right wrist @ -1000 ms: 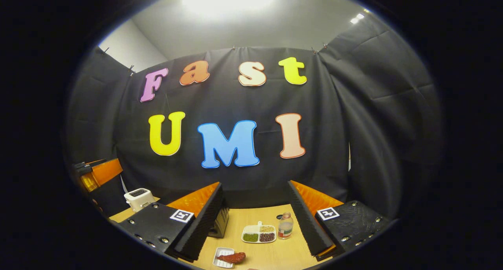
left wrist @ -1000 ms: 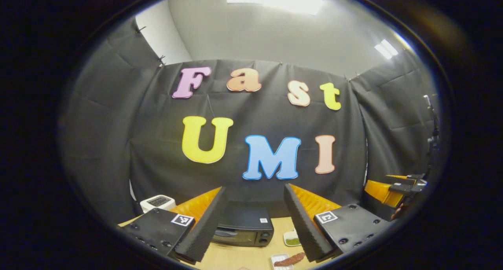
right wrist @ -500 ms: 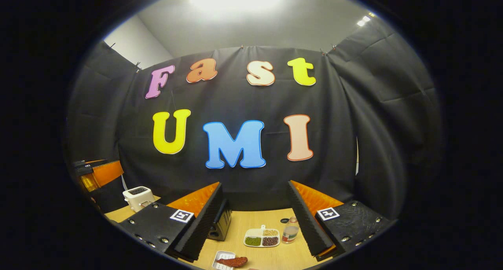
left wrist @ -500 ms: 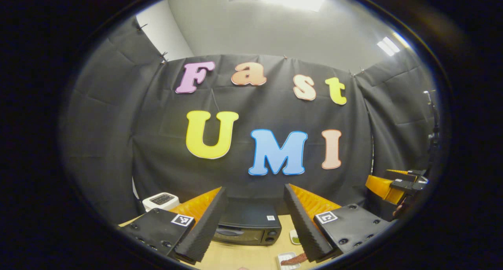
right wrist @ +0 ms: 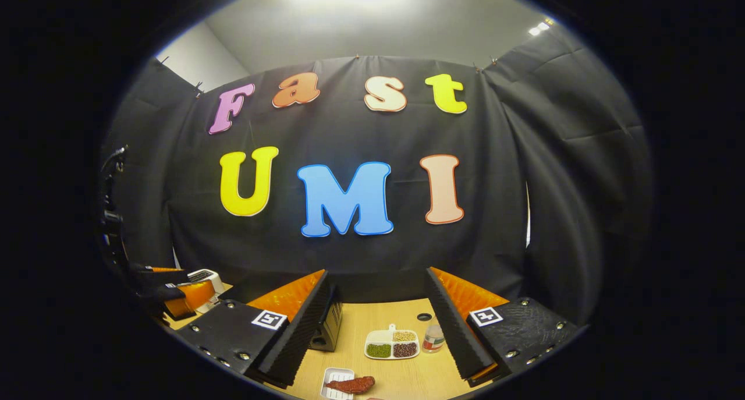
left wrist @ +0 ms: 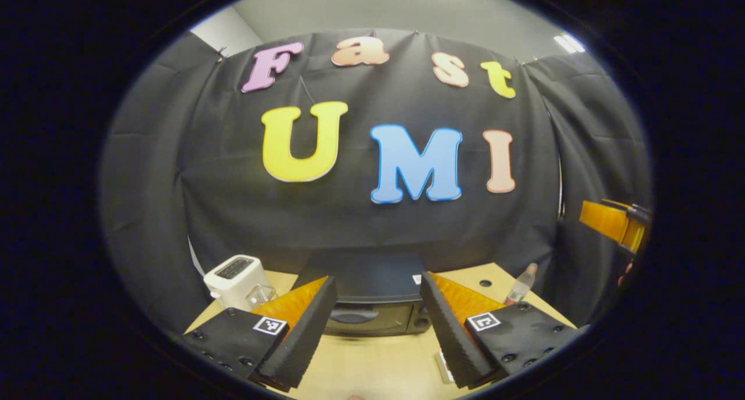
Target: Open the electric oven with the left hand, put the food in, and close the electric oven.
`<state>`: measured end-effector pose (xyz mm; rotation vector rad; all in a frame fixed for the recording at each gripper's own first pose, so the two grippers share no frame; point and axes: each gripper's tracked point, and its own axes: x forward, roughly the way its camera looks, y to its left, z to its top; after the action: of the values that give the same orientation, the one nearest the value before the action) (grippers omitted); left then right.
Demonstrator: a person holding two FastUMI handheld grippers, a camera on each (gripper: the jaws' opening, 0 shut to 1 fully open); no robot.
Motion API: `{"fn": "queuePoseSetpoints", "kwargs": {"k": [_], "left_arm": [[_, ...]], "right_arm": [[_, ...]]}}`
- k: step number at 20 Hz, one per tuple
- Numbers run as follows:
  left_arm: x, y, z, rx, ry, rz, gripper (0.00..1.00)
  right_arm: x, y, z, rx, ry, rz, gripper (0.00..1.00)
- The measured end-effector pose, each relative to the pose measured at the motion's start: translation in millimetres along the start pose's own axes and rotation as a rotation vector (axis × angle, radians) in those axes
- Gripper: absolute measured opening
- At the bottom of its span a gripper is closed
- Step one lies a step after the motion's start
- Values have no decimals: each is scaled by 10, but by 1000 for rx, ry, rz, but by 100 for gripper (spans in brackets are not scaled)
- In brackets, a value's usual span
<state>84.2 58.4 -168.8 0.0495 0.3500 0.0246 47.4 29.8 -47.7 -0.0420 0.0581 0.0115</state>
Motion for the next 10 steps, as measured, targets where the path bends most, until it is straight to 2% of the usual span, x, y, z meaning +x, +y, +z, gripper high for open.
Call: {"fn": "queuePoseSetpoints", "kwargs": {"k": [2,7,9,10], "left_arm": [[199,90,-245,-19,47,19,100],[864,249,-639,-12,156,21,97],[1113,316,-775,-18,192,18,100],[1229,341,-859,-24,212,21,97]], "right_arm": [[48,-27,-94,-11,22,-12,98],[75,-94,-317,-18,84,-47,98],[54,-144,-383,-24,102,-67,98],[42,-168,-403,-29,110,-78,98]]}}
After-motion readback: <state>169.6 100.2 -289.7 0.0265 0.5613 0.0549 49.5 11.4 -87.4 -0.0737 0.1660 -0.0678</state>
